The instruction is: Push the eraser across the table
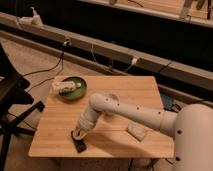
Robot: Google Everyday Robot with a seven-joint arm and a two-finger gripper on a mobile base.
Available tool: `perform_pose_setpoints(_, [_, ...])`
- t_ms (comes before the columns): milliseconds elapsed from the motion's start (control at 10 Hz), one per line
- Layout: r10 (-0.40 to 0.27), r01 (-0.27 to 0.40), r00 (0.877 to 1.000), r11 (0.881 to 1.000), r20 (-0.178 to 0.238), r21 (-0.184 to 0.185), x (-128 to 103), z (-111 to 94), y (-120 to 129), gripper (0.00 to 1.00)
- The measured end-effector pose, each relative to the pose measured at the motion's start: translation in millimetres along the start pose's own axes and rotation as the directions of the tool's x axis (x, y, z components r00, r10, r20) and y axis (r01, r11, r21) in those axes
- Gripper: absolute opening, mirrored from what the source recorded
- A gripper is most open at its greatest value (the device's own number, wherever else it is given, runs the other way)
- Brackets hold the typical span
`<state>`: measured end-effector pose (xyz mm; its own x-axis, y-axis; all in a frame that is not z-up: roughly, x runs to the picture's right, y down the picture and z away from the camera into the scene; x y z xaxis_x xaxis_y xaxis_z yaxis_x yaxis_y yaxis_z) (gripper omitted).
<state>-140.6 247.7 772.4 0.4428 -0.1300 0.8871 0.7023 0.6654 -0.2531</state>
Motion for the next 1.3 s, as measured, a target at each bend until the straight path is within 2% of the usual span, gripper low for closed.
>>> perform_pose_setpoints(300, [-0.037,0.036,0.998,0.999,0.044,0.027,-14,-3,-4,0.0])
perform_pose_setpoints(500, [-0.054,0.053,0.998,0.998,0.032,0.035,-19,-8,-3,0.0])
perform_pose_setpoints(900, [0.042,-0.04,0.999,0.997,-0.033,0.058,12,-33,20,0.0])
perform_pose_setpoints(1200, [0.088,-0.086,0.995,0.995,-0.044,0.048,27,-30,26,0.0])
perform_pose_setpoints(1300, [0.103,-0.102,0.994,0.994,-0.038,0.029,33,-22,29,0.0])
